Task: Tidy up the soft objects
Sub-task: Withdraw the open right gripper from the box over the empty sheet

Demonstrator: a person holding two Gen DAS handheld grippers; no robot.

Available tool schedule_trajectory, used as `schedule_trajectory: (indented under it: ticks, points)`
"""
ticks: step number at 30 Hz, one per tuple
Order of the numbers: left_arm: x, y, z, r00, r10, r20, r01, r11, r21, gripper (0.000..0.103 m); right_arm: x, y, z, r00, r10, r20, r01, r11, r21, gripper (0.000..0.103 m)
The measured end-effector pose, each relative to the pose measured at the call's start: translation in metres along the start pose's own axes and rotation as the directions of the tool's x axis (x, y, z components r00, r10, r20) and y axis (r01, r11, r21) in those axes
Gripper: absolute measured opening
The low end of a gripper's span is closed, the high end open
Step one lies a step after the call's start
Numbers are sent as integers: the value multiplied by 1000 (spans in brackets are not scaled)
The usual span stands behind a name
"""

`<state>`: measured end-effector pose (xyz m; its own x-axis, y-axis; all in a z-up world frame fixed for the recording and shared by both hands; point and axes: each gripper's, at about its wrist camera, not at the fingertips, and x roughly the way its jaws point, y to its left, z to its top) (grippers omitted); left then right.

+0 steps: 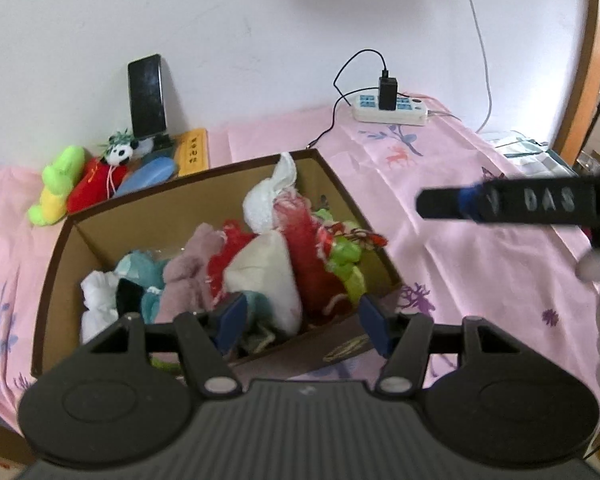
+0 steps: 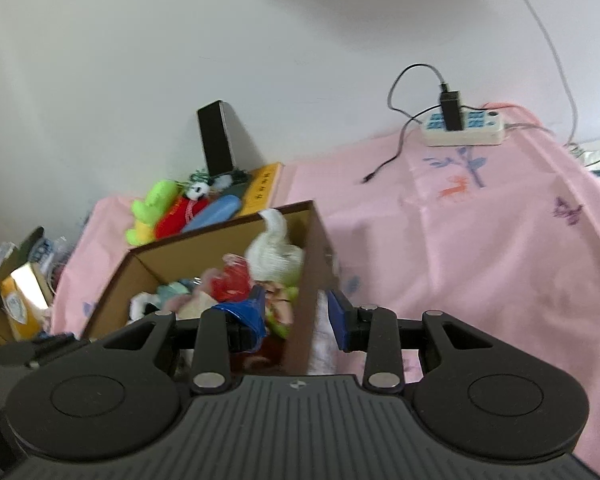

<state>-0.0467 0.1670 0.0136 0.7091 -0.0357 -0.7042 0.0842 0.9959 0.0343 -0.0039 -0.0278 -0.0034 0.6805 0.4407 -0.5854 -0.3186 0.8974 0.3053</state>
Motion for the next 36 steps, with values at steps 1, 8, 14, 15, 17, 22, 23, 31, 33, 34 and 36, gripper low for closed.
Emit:
schedule_trajectory:
  ticks: [1, 8, 14, 15, 17, 22, 23, 31, 33, 34, 36]
  points:
    - [0, -5, 2, 1000, 4, -3, -4, 1000, -7, 62, -3, -4, -1, 1000, -12, -4, 12, 1000, -5, 17]
    - [5, -44, 7, 998, 44, -43, -44, 999, -3, 63, -22, -30, -9, 995, -96, -22, 95, 995, -34, 18]
    - [17, -76, 8, 994, 59, -87, -58, 998, 17, 65, -37, -56, -14, 986, -165, -39, 164, 986, -22, 18]
    - [18, -81, 8, 994, 60, -91, -59, 998, 18, 65, -40, -59, -15, 984, -175, -41, 175, 984, -20, 18]
    - [21, -90, 8, 993, 58, -98, -56, 998, 21, 65, -45, -67, -17, 980, -195, -44, 194, 981, -17, 18]
    - [28, -112, 8, 992, 46, -116, -41, 998, 42, 66, -53, -81, -23, 969, -241, -58, 239, 971, -29, 18]
    - [29, -117, 8, 992, 40, -119, -35, 998, 48, 66, -54, -83, -23, 967, -248, -59, 247, 969, -32, 18]
    - [36, -137, 9, 990, 23, -139, -15, 998, 60, 67, -61, -95, -27, 962, -264, -76, 263, 965, -24, 19]
    - [35, -136, 10, 990, 35, -135, -29, 998, 47, 67, -60, -92, -26, 966, -248, -79, 247, 969, -28, 19]
    - [34, -133, 11, 990, 50, -131, -45, 998, 38, 68, -59, -89, -25, 968, -237, -80, 235, 971, -33, 19]
    - [29, -125, 11, 990, 80, -117, -79, 997, 13, 68, -56, -83, -24, 973, -215, -79, 212, 976, -46, 19]
